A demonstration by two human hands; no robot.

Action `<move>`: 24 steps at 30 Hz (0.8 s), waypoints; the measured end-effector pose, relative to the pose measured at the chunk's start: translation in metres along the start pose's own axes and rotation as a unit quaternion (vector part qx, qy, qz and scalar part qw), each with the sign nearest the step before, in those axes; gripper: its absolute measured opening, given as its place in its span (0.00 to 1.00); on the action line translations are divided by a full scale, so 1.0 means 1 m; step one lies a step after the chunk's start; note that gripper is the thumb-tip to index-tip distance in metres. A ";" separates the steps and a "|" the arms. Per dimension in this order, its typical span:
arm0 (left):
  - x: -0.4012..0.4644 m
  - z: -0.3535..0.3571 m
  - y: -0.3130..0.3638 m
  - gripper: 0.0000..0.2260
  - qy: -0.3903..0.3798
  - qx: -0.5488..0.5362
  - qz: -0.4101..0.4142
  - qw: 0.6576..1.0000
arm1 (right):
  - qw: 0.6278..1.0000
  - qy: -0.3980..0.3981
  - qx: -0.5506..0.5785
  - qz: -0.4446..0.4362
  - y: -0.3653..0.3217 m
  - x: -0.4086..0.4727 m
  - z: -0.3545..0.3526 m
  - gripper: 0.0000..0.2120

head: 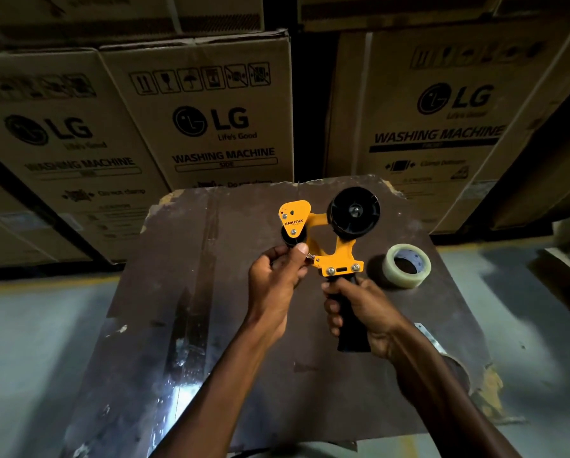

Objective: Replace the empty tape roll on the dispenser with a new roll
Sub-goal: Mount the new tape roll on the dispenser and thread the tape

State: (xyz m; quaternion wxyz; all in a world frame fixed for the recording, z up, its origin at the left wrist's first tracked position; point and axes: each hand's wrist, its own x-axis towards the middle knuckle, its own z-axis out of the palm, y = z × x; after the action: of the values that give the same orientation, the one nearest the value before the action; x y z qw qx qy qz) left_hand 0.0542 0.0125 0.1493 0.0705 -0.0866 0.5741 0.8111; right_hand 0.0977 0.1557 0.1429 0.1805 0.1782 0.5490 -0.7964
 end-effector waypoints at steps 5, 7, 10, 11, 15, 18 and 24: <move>-0.002 0.003 0.000 0.08 0.011 -0.037 0.004 0.999 | 1.000 0.003 -0.007 0.005 -0.003 0.001 0.004 0.10; -0.001 0.001 -0.003 0.10 0.004 -0.041 0.016 0.999 | 1.000 0.008 0.011 0.004 -0.005 0.002 0.007 0.10; -0.001 -0.003 -0.009 0.23 -0.012 -0.035 0.021 0.999 | 0.999 0.010 0.031 -0.002 -0.008 0.003 0.009 0.08; 0.000 -0.005 -0.011 0.28 -0.015 -0.033 0.017 0.999 | 0.999 0.009 0.033 -0.002 -0.009 0.003 0.009 0.08; 0.000 -0.015 -0.016 0.30 -0.027 -0.012 0.027 0.999 | 1.000 0.005 0.029 0.003 -0.006 0.004 0.008 0.13; -0.002 -0.021 -0.015 0.20 -0.019 0.050 0.076 0.996 | 1.000 0.008 0.026 0.011 -0.002 0.006 0.008 0.12; -0.007 -0.041 -0.026 0.10 0.016 0.137 0.147 0.980 | 0.999 0.034 -0.004 0.037 0.021 0.013 0.001 0.06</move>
State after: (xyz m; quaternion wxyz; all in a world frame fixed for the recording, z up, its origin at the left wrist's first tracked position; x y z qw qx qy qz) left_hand 0.0689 -0.0175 0.1140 -0.0473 -0.0037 0.6873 0.7248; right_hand 0.0963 0.1466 0.1199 0.1918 0.2247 0.5508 -0.7806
